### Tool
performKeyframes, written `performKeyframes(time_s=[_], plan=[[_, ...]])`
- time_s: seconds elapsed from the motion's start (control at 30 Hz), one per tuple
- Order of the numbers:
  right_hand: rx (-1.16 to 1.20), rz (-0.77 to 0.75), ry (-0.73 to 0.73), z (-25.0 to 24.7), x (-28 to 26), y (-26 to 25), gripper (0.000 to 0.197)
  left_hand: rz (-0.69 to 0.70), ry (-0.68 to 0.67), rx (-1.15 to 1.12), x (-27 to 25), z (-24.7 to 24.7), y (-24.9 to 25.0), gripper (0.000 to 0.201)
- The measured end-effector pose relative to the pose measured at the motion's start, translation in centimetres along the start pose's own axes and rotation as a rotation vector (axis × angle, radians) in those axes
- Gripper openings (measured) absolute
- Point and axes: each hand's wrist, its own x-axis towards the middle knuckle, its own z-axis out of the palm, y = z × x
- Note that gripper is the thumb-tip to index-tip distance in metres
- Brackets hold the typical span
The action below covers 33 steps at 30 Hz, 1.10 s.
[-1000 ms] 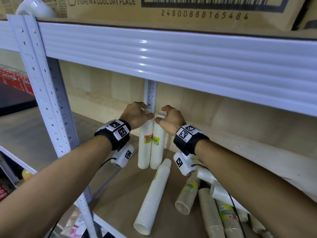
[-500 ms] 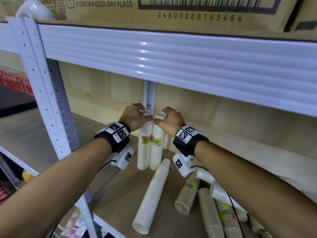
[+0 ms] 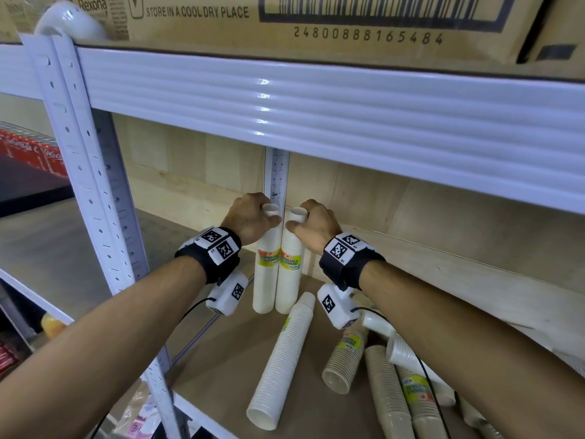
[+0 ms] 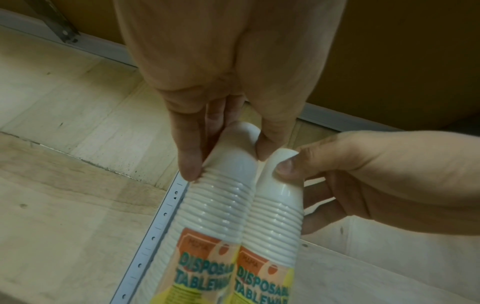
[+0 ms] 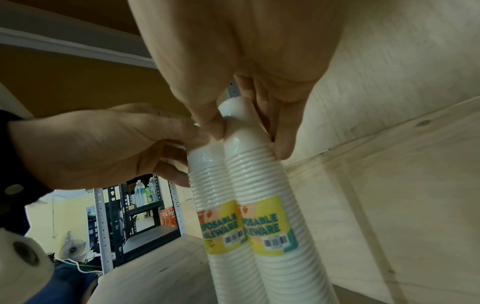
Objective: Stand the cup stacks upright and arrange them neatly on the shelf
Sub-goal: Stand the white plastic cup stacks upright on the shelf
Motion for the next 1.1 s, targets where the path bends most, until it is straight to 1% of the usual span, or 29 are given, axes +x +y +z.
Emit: performKeyframes(time_s=[0.07, 0.17, 0.23, 0.33, 0.4, 0.47, 0.6, 0.67, 0.77, 0.83, 0.9, 1.0, 1.1], plan=[[0.021, -0.005, -0.02, 0.1, -0.1, 0.0, 0.042, 0.008, -0.006, -0.019, -0.1, 0.0, 0.0, 0.027], [0.037, -0.006, -0.031, 0.0, -0.2, -0.1, 0.045, -0.003, -0.01, -0.041, -0.3, 0.1, 0.0, 0.029], [0.033, -0.008, -0.043, -0.1, -0.3, -0.2, 0.047, -0.009, -0.01, -0.053, -0.4, 0.0, 0.1, 0.034], [0.006, -0.008, -0.056, -0.7, -0.6, 0.1, 0.059, -0.025, 0.0, -0.09, -0.5, -0.4, 0.4, 0.047], [-0.031, -0.018, -0.046, -1.5, -0.8, 0.5, 0.063, -0.013, 0.027, -0.093, -0.5, -1.2, 0.9, 0.051], [-0.07, -0.038, -0.046, -2.8, -1.1, 0.7, 0.059, 0.029, 0.079, -0.051, -0.4, -2.4, 1.6, 0.049], [-0.149, -0.057, -0.064, -6.1, -2.3, 1.6, 0.051, 0.138, 0.168, -0.013, -0.4, -4.3, 3.9, 0.037], [-0.172, -0.045, -0.07, -7.5, -3.2, 2.3, 0.048, 0.177, 0.184, -0.021, -1.0, -4.7, 5.1, 0.033], [-0.227, 0.005, -0.131, -9.4, -4.9, 3.8, 0.049, 0.229, 0.135, -0.038, -2.6, -4.2, 6.7, 0.028], [-0.267, 0.054, -0.187, -10.5, -6.3, 5.2, 0.052, 0.229, 0.078, -0.061, -3.8, -3.4, 7.2, 0.026], [-0.293, 0.119, -0.231, -11.2, -7.8, 6.7, 0.055, 0.204, 0.019, -0.061, -4.9, -2.2, 7.3, 0.025], [-0.34, 0.192, -0.231, -11.8, -10.0, 9.5, 0.055, 0.17, -0.078, -0.062, -6.6, 0.1, 7.0, 0.023], [-0.379, 0.249, -0.256, -12.4, -12.1, 12.2, 0.055, 0.093, -0.17, -0.056, -8.4, 2.5, 6.2, 0.024]])
